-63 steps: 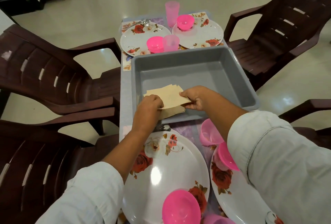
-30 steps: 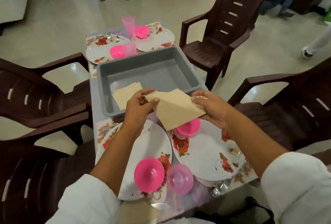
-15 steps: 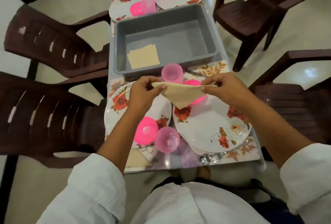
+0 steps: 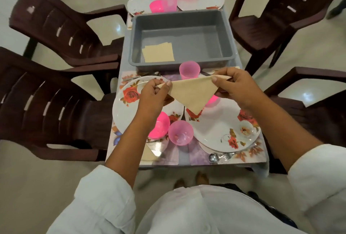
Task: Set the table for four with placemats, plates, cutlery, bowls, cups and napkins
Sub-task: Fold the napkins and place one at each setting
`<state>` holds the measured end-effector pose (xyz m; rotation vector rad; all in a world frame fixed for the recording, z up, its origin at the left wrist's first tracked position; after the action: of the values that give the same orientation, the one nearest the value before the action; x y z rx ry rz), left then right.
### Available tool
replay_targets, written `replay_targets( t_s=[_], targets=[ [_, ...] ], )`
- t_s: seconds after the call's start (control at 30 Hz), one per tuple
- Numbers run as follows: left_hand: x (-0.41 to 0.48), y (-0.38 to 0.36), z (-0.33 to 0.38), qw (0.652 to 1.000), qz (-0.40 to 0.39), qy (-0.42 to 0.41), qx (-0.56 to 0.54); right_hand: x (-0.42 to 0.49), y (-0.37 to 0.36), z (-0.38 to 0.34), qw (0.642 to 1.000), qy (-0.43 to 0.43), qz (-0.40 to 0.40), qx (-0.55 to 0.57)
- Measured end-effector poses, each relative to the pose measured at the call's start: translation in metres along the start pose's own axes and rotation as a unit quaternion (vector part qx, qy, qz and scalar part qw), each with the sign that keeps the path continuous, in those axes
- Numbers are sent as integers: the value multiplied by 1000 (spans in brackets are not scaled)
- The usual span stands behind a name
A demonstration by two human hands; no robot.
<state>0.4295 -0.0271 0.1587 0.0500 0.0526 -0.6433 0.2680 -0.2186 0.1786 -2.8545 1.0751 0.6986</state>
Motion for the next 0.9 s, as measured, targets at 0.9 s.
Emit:
replay_targets(
  t_s=[0.9],
  targets=[
    [-39,-104,-5,977,-5,91,-191,4,73,30,991,-101,5,86]
  ],
)
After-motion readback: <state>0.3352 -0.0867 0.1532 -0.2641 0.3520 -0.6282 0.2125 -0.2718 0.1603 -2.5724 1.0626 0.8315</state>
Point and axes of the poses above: each hand's wrist, its own x-axis towards the middle knuckle, its own y-axis out of the back of the hand, z = x × y, the point moved 4 cm from there along x, towards the middle knuckle, and after that the axes turned 11 degrees about -y, right-handed, at the moved point
